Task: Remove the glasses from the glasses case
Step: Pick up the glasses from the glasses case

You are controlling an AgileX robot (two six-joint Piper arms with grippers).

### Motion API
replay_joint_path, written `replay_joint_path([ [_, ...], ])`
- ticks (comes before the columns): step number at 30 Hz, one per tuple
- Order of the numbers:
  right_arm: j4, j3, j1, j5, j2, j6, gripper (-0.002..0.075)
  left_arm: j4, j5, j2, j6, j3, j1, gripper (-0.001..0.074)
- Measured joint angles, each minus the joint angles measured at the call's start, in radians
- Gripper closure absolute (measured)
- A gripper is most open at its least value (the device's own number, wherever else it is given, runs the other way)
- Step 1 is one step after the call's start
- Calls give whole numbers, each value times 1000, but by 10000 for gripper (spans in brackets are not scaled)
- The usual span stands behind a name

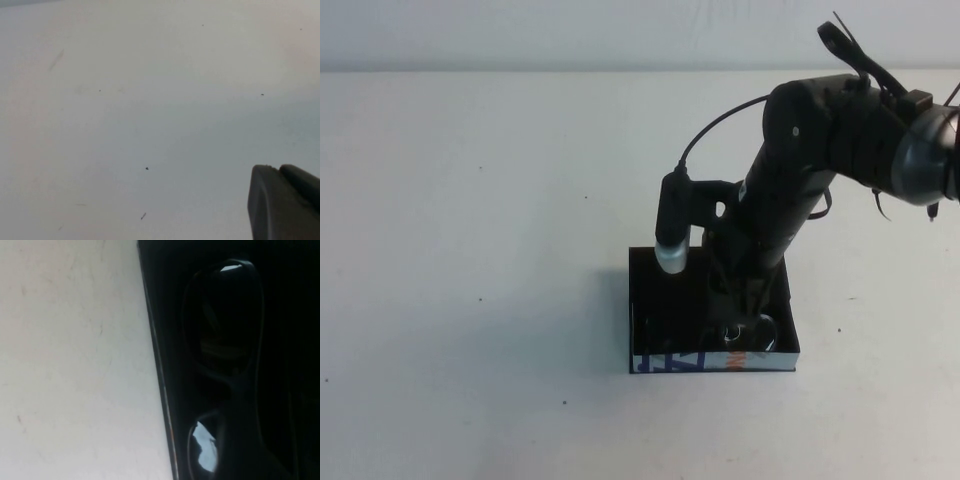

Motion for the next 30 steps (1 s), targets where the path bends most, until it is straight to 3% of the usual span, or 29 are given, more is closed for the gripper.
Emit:
replay_joint_path([
  [2,3,-4,5,4,2,0,423,0,0,0,0,0,0,739],
  [6,16,-6,8,8,2,0,389,0,0,0,0,0,0,739],
  [30,19,-6,18,-44,70,0,385,0,0,0,0,0,0,739],
])
